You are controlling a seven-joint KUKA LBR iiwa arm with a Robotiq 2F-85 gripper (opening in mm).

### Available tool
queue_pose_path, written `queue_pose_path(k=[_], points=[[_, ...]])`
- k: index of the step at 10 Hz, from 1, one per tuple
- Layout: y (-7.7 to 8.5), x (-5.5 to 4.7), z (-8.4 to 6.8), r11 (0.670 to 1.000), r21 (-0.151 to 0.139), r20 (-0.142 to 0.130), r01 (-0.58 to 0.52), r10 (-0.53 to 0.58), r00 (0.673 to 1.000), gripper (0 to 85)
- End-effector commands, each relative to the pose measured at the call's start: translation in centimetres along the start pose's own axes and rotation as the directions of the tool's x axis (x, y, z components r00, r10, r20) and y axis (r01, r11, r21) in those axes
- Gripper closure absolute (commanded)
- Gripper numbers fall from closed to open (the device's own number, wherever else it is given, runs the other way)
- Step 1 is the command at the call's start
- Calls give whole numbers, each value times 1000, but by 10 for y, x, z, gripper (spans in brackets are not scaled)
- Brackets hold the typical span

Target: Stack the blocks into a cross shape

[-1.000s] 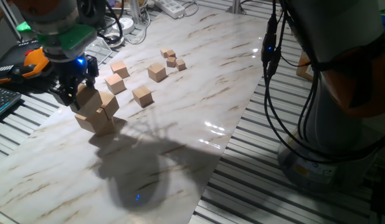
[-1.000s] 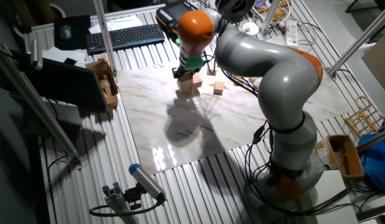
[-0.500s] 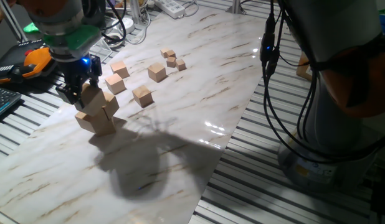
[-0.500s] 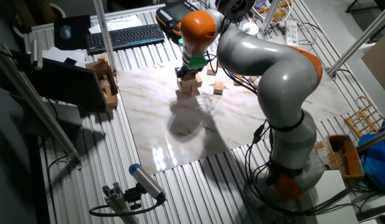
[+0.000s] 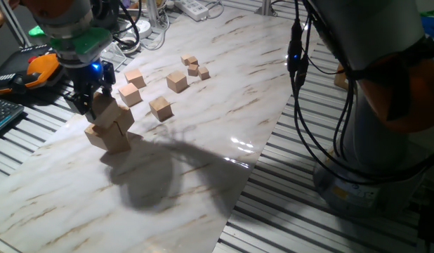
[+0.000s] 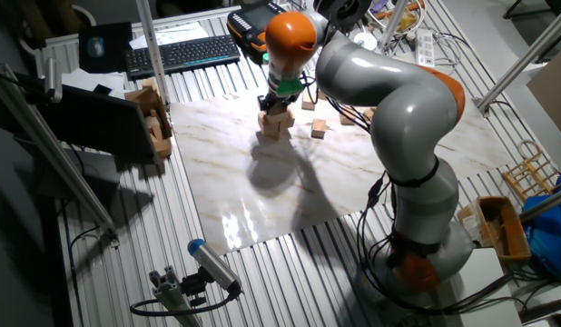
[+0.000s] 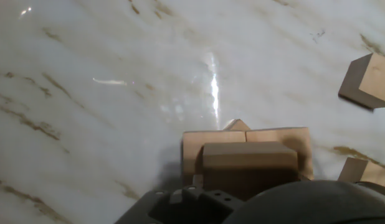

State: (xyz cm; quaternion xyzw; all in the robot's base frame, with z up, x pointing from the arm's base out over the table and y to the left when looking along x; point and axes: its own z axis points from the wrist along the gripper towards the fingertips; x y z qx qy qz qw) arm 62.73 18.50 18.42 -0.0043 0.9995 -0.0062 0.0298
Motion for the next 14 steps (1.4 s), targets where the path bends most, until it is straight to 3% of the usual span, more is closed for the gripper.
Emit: queue_pose_path(k=[1,4,10,14], points=[[-1,0,0,1000,0,-13,-2,2,1000,850],[-2,-1,2,1000,-8,-39,6,-6,999,850],[-6,-3,9,999,-34,-33,-5,4,999,850],[-7,-3,11,999,-35,-32,-7,6,999,850]])
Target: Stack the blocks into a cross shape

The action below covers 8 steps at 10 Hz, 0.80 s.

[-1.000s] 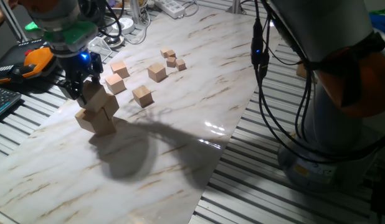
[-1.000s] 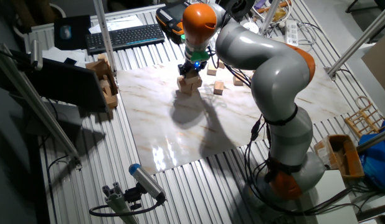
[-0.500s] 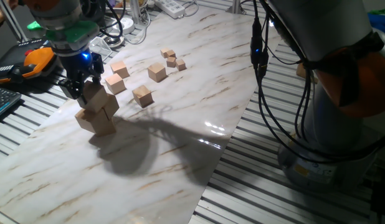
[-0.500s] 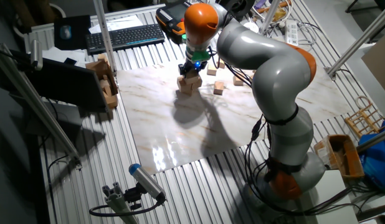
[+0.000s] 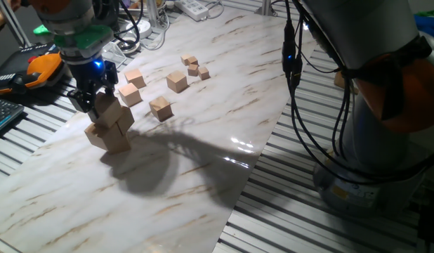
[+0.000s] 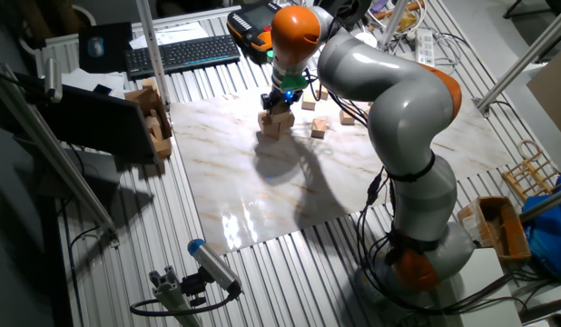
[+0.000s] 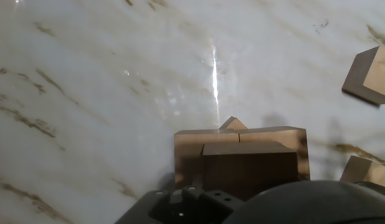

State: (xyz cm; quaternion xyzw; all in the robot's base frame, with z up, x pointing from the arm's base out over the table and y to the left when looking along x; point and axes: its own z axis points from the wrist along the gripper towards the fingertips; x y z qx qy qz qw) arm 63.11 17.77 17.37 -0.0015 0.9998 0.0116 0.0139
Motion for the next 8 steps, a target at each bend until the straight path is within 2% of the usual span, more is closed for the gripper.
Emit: queue_pose_path(k=[1,8], points=[[0,0,-1,1000,2,2,0,0,1000,850],[1,-3,4,1000,2,12,3,-3,1000,850]])
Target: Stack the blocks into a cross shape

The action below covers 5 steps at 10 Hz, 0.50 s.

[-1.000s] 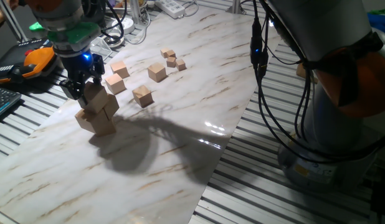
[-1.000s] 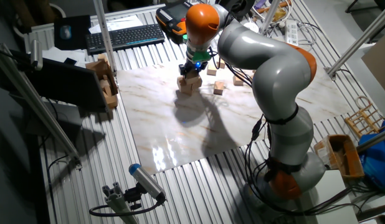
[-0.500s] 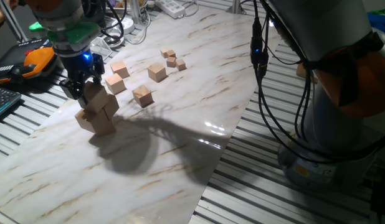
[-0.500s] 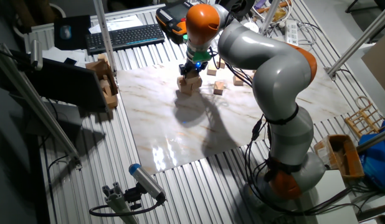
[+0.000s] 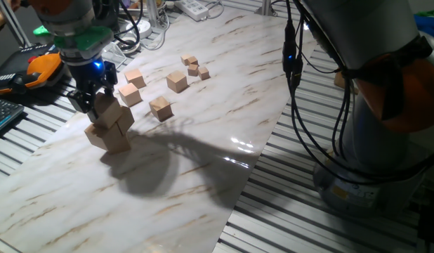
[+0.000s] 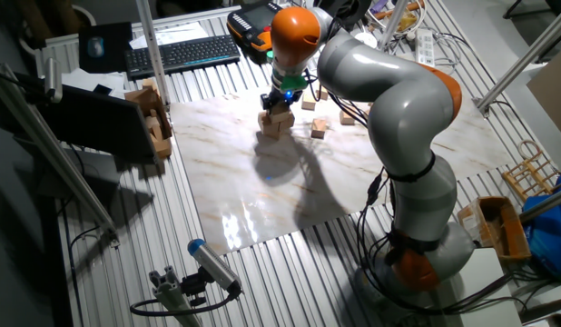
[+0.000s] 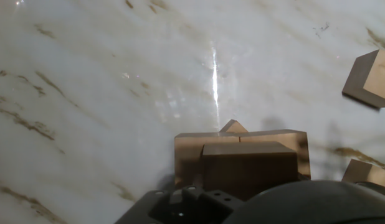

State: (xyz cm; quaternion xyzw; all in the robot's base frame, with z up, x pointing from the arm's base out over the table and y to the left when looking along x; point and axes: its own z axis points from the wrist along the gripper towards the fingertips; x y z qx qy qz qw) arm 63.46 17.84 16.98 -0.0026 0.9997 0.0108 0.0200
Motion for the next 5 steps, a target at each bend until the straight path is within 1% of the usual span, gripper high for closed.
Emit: queue_pose_path(k=[1,5], points=[[0,0,1,1000,-1,0,0,0,1000,850],[-4,-3,2,1000,-3,2,-1,1,1000,850]])
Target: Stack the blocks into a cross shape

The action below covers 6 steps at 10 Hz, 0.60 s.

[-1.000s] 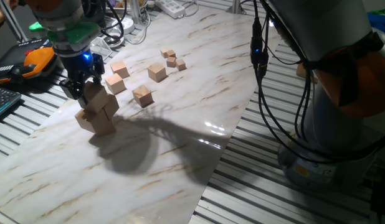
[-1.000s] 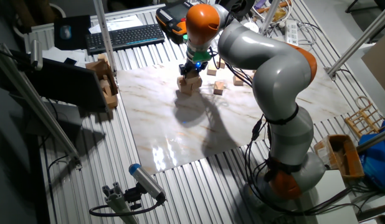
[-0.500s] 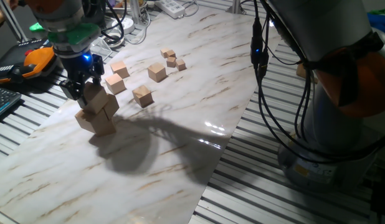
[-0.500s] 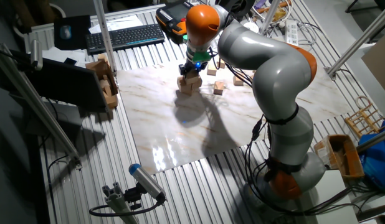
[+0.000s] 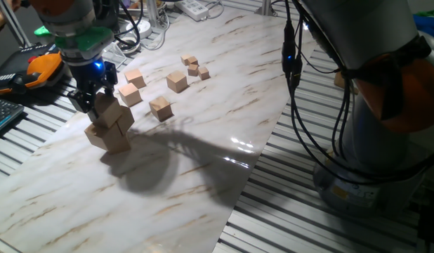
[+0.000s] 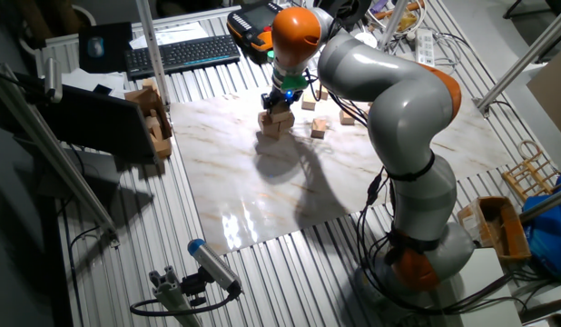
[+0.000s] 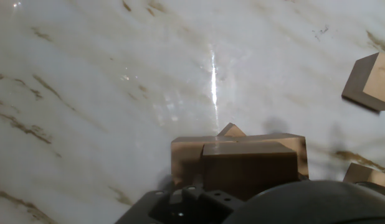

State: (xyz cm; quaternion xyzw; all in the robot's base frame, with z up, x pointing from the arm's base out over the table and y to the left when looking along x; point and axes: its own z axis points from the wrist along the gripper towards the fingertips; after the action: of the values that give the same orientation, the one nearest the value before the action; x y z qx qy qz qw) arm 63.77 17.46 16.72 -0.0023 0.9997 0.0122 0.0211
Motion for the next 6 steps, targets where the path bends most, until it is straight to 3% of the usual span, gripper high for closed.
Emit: queue_pose_path(k=[1,6], points=[[0,0,1,1000,-2,0,0,0,1000,850],[1,1,-1,1000,-5,-3,1,-1,1000,850]])
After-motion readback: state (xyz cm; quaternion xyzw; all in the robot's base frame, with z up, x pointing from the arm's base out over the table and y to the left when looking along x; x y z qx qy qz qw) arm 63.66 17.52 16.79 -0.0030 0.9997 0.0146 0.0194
